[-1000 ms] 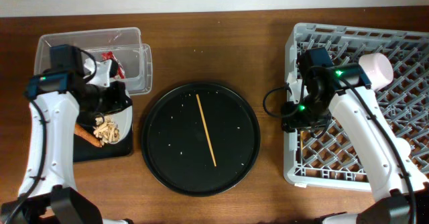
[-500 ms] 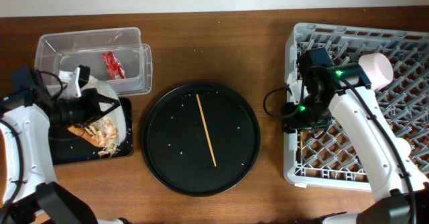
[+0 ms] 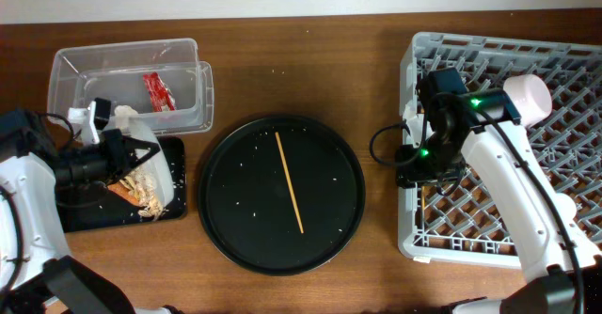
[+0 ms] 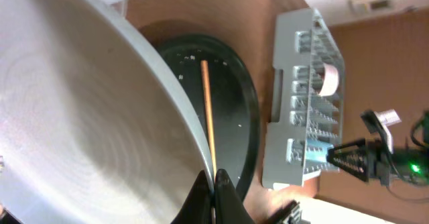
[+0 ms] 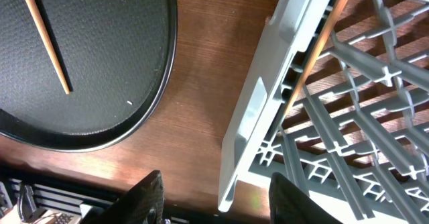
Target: Sort waste into correct bins and load items into the dishwasher rack
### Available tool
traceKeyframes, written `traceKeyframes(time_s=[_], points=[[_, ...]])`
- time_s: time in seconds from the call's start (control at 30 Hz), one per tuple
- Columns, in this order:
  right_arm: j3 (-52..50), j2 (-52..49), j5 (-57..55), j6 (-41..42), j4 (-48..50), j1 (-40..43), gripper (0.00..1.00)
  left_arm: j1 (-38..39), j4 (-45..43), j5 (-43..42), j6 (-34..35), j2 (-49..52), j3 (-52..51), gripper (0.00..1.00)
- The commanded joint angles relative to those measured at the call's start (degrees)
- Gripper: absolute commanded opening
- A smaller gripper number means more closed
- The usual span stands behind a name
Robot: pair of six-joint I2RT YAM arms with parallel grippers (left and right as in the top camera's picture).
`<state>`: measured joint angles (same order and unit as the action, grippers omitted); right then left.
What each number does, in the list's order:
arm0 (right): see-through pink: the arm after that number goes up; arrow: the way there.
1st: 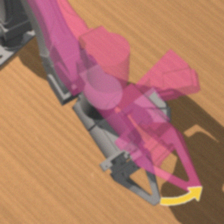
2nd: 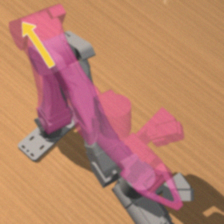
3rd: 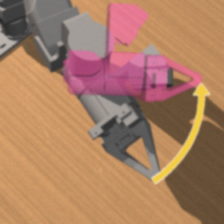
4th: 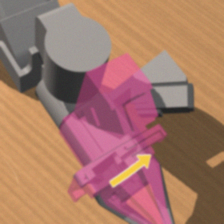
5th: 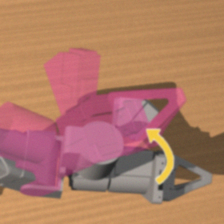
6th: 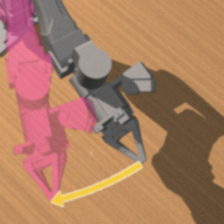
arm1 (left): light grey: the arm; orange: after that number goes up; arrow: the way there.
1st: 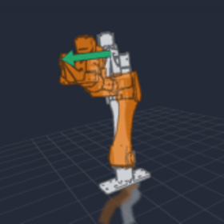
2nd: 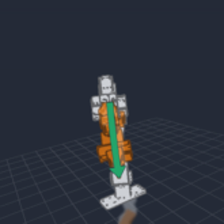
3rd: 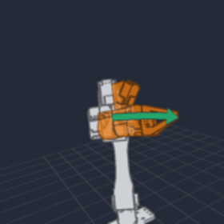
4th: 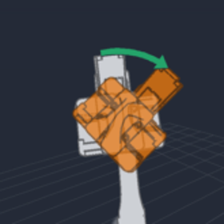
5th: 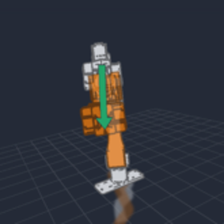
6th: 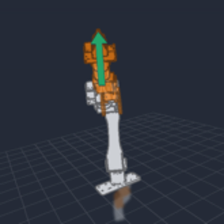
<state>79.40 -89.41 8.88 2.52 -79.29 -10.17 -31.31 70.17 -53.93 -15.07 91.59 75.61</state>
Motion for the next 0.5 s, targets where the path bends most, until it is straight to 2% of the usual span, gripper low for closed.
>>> traceKeyframes(time_s=[0.0, 0.03, 0.1, 0.13, 0.17, 0.2, 0.23, 0.37, 0.47], points=[[1.03, 0.0, -0.74, -0.17, -0.48, -0.26, 0.5, -0.52, -1.11, -6.27, -4.63, -0.26, -0.26, 0.0], [1.03, 0.0, -0.76, -0.17, -0.46, -0.26, 0.5, -0.52, -2.91, -2.8, -1.07, 0.17, -0.26, 0.0], [1.03, 0.0, -0.74, -0.17, -0.48, -0.26, 0.5, -0.52, 1.27, -4.24, -2.4, 0.09, -0.26, 0.0], [1.03, 0.0, -0.76, -0.17, -0.61, -0.26, 0.5, -0.52, 3.3, -8.5, -10.21, 0.0, -0.26, 0.0], [1.03, 0.0, -0.79, -0.17, -0.63, -0.26, 0.5, -0.83, 0.33, -5.77, -8.07, 0.26, -0.26, 0.0], [1.03, 0.0, -0.76, -0.17, -0.66, -0.26, 0.5, -1.2, -1.09, -2.69, -1.55, 0.57, -0.26, 0.0], [1.03, 0.0, -0.74, -0.17, -0.68, -0.26, 0.5, -1.49, 1.55, -6.23, -5.84, 0.52, -0.26, 0.0], [1.03, 0.0, -0.74, -0.17, -0.74, -0.26, 0.5, -0.46, 2.99, -6.45, -6.54, 0.59, -0.26, 0.0], [1.03, 0.0, -0.76, -0.17, -0.74, -0.26, 0.5, 4.85, 4.55, -7.76, -9.09, -2.78, -0.24, 0.0]])
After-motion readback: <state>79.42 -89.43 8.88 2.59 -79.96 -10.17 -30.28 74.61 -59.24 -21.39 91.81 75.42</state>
